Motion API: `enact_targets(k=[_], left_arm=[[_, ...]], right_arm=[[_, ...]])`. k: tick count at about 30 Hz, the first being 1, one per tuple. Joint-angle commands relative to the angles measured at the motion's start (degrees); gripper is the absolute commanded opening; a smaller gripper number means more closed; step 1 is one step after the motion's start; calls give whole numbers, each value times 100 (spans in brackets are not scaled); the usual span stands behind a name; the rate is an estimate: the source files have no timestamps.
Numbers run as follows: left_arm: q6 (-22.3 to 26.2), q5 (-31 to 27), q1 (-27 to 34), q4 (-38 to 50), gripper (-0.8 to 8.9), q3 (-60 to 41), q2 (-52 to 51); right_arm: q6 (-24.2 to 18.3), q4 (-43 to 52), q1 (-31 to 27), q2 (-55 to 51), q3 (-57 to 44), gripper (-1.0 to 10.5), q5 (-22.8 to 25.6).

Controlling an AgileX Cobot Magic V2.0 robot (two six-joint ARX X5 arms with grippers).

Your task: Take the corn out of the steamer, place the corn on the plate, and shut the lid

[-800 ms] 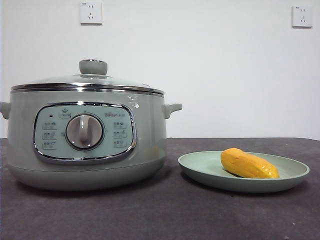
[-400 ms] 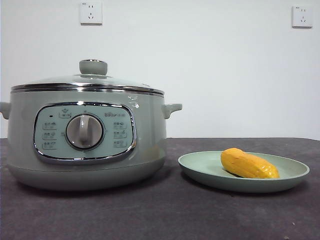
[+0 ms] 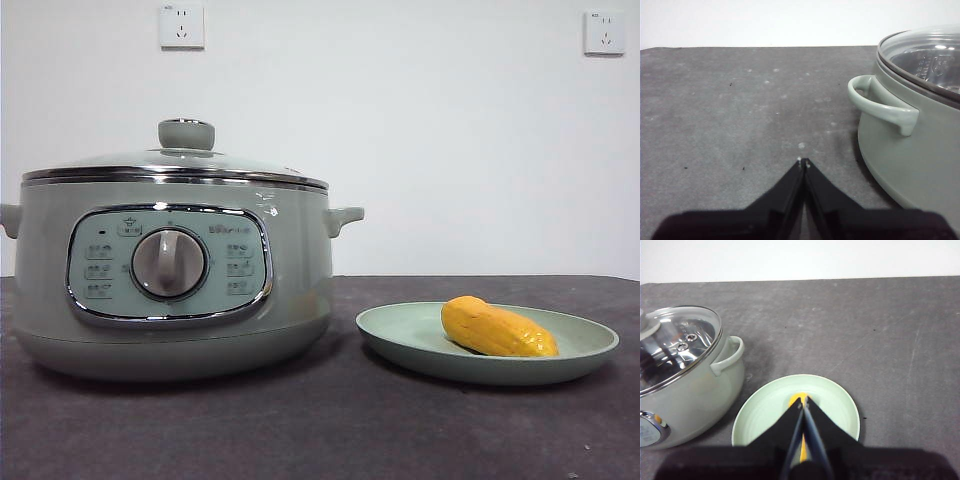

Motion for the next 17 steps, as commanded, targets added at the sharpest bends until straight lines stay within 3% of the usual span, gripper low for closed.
enact_targets(k=[1, 7, 12, 17], left_arm=[[-28, 2, 22, 9, -3, -79, -11], [-28, 2, 22, 9, -3, -79, -11], [-28, 2, 22, 9, -3, -79, -11], [-28, 2, 22, 9, -3, -79, -9]], right_arm=[[-321, -11, -4, -146, -50, 3, 39], [-892, 107, -579, -879, -382, 3, -61], [-964, 1224, -1357, -1648, -1340, 3, -575], [-1099, 2334, -1788, -2159, -2387, 3, -920]])
